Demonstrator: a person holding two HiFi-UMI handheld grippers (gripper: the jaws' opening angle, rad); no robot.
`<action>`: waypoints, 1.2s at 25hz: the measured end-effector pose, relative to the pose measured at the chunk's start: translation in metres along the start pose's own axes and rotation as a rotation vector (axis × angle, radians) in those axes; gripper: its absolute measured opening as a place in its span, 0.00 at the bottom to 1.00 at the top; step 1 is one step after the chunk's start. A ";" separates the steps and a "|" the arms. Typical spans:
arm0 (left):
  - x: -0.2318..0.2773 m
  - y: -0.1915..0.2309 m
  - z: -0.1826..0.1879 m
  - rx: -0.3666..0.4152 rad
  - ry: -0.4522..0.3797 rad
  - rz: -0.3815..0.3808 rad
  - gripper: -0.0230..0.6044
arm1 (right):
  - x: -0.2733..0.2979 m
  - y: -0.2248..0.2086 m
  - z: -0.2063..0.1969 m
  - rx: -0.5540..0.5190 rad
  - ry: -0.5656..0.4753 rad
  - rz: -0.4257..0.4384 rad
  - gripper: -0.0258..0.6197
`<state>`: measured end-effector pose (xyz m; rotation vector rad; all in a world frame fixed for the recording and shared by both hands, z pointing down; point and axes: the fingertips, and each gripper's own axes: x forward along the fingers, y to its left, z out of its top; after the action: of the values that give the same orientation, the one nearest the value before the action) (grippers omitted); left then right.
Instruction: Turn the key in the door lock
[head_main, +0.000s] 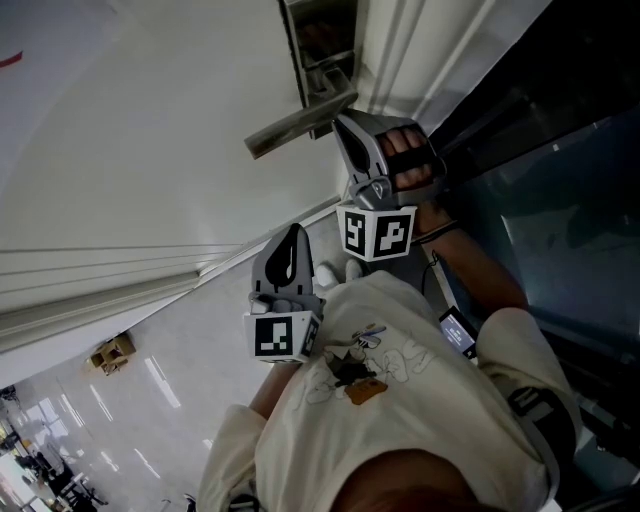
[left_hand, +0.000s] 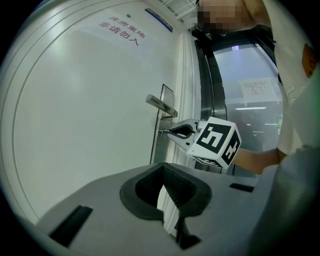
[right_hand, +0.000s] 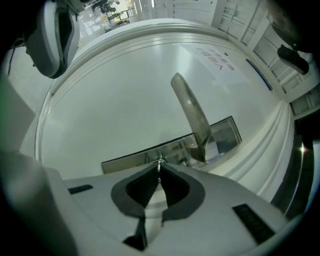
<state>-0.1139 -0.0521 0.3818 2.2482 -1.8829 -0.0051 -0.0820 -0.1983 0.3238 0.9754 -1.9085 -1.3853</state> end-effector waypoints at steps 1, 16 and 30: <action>0.000 0.000 0.000 0.000 0.000 0.000 0.05 | 0.000 0.000 0.000 0.010 0.000 -0.001 0.07; 0.000 -0.003 -0.005 -0.005 0.010 -0.008 0.05 | 0.001 -0.006 -0.002 0.456 -0.025 0.084 0.07; -0.001 -0.007 -0.006 -0.007 0.020 -0.007 0.05 | 0.001 -0.013 -0.005 1.033 -0.083 0.110 0.07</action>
<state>-0.1066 -0.0496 0.3868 2.2419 -1.8617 0.0100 -0.0756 -0.2049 0.3126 1.2109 -2.7304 -0.2908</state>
